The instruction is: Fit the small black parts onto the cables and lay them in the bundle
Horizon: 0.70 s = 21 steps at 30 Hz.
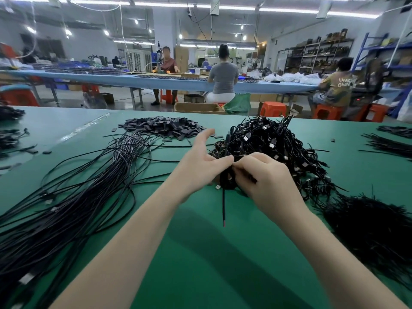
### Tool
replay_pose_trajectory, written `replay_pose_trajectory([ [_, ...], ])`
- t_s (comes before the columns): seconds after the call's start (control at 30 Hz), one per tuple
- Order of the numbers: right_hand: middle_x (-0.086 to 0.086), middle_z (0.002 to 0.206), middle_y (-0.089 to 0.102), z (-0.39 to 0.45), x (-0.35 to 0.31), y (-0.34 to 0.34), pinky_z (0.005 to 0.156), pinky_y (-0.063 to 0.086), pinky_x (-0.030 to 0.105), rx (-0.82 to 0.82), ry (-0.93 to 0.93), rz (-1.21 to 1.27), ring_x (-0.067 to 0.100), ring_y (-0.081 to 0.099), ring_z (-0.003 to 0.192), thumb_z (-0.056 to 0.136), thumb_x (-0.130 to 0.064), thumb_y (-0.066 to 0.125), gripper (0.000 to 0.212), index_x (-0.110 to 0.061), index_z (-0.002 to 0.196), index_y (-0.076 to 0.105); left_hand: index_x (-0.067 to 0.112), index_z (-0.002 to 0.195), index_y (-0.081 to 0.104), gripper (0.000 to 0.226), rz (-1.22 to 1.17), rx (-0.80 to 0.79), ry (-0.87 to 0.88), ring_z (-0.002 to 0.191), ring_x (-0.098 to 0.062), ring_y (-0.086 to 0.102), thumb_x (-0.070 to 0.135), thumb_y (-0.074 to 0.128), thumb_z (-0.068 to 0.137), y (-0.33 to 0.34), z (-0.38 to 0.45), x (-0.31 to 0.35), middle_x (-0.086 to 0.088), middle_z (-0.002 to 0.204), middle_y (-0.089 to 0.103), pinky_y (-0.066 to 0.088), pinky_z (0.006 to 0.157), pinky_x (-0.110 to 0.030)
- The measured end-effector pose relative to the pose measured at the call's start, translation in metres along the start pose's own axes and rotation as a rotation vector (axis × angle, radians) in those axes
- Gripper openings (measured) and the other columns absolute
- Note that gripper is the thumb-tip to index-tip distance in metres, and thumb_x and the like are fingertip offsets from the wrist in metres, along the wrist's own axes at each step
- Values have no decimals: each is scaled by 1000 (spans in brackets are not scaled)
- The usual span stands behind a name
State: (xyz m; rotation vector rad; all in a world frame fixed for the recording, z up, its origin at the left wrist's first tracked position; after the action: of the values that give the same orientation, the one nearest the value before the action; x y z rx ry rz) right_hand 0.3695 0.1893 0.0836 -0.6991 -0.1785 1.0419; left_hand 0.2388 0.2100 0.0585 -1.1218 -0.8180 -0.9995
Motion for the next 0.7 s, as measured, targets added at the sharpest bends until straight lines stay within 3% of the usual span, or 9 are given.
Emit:
replay_pose_trajectory([
  [0.13,7,76,65,4,1,-7,62,47,36,-3,-7,92,22,60,70,80,1,70,5,-2,83,70,31,103,60,16,-160,-45,-140,44,-8,48,19,60,92,4,-1,-5,4,55,58,34,44,-17],
  [0.23,10,76,63,3,-9,-9,58,49,37,29,-99,-7,27,60,68,84,-5,63,9,1,80,67,24,78,59,14,-696,-230,-486,35,-1,40,15,56,89,30,-12,-18,10,47,46,28,37,-13],
  [0.3,12,75,61,2,-14,-7,54,49,37,41,-156,-101,32,58,65,89,-12,55,22,4,77,64,22,76,57,15,-961,-292,-555,32,0,35,15,52,88,42,-18,-12,11,45,37,25,37,-12],
  [0.37,12,75,61,1,-9,-10,55,48,36,65,-115,-84,30,58,65,86,-9,59,15,3,78,65,21,85,63,21,-828,-252,-497,33,-3,33,17,45,95,39,-15,-12,9,48,36,27,38,-14],
  [0.47,6,76,63,0,2,-17,60,44,26,129,-9,31,17,56,68,77,-2,66,4,0,81,67,26,94,69,36,-266,-93,-253,42,-6,44,12,36,96,18,-8,-3,6,60,50,33,46,-18],
  [0.53,4,74,64,1,5,-18,61,43,22,160,28,78,11,53,70,76,-1,67,4,-2,80,67,26,91,68,36,-3,-54,-32,55,-2,51,2,42,93,9,-6,13,6,73,59,39,54,-14],
  [0.63,-4,74,62,2,7,-19,61,41,14,199,65,130,6,52,72,77,-2,67,5,-6,79,68,16,94,70,9,68,-127,42,80,-15,63,16,61,91,8,-9,14,-8,91,70,50,78,-26],
  [0.7,-6,73,61,1,10,-20,60,41,14,205,83,134,6,51,71,78,-2,67,5,-7,79,68,13,93,68,24,135,-148,31,92,-27,66,36,60,93,9,-8,8,-8,91,71,52,83,-38],
])
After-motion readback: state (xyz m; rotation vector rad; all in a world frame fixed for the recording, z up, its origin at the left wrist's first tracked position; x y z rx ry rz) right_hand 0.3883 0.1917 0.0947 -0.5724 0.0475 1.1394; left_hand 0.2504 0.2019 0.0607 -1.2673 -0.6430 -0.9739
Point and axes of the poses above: each hand's wrist, its own z-axis towards the middle knuckle, its own y-axis out of the palm, x = y × z, the point moved 8 cm from there along z, towards the middle knuckle
